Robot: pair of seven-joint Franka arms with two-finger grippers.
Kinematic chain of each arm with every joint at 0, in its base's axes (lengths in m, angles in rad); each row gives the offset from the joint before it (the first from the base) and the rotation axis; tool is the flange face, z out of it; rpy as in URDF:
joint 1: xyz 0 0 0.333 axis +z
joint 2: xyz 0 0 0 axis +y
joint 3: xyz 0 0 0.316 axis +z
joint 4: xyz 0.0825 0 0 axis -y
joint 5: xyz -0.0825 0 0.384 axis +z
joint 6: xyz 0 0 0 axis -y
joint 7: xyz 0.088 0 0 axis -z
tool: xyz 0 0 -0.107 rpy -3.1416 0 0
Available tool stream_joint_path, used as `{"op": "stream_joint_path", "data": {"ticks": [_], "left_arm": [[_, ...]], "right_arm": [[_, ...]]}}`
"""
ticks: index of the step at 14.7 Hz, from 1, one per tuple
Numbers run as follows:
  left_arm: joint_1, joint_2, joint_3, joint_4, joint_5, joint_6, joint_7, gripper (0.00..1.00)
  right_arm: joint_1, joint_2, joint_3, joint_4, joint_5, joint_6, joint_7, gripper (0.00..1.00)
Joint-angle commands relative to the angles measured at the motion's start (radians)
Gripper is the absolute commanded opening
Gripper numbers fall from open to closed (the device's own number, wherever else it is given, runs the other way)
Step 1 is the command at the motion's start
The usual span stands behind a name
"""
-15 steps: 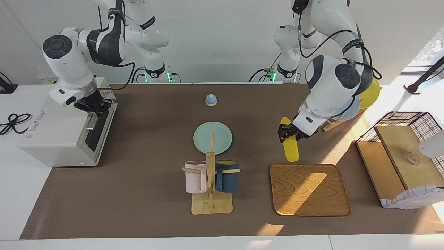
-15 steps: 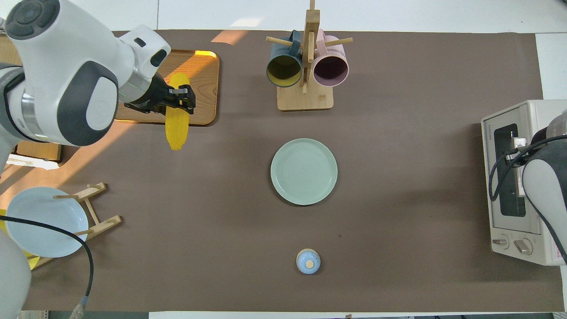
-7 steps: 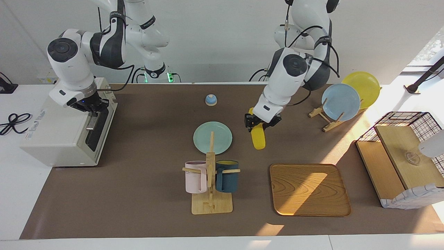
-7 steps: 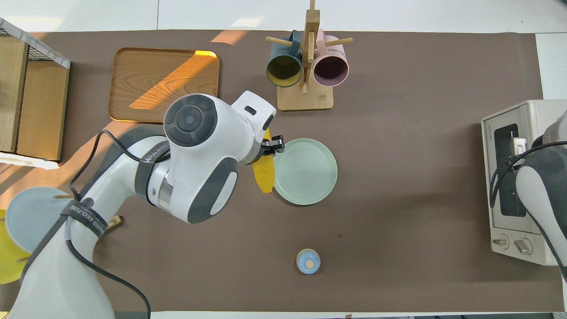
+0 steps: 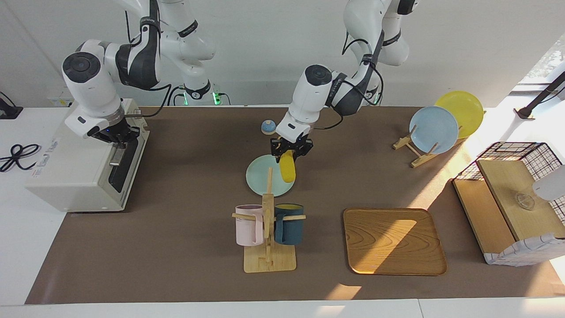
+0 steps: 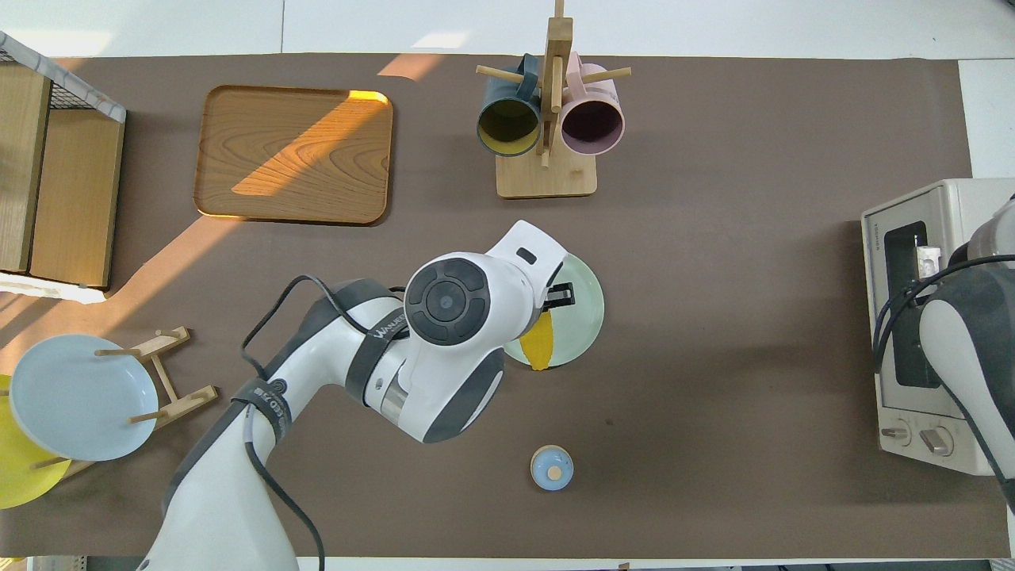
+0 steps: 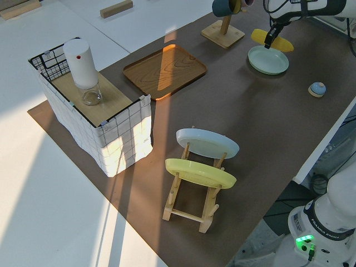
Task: Put corn in oven
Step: 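Carry the corn with the left gripper over the green plate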
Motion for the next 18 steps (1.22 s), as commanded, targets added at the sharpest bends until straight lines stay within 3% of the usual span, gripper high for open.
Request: {"op": "stream_joint_path", "data": {"ticks": [1,10,11,12,18], "left_arm": [[-0.046,0.064,0.021,-0.001,-0.008,0.107,-0.018,0.00],[-0.040,0.094,0.022,-0.008,-0.005,0.147,-0.005,0.00],[-0.032,0.094,0.022,-0.008,-0.005,0.144,0.015,0.46],[-0.029,0.094,0.022,-0.004,-0.005,0.141,0.018,0.99],[-0.019,0.078,0.024,-0.001,-0.005,0.109,0.028,1.00]], "right_arm": [[-0.013,0.004,0.010,-0.064,0.014,0.070,0.026,0.00],[0.031,0.075,0.010,-0.116,0.172,0.196,0.102,0.00],[0.033,0.086,0.010,-0.142,0.198,0.251,0.105,0.00],[0.037,0.083,0.012,-0.171,0.203,0.301,0.105,0.00],[0.059,0.112,0.012,-0.276,0.263,0.475,0.106,0.00]]}}
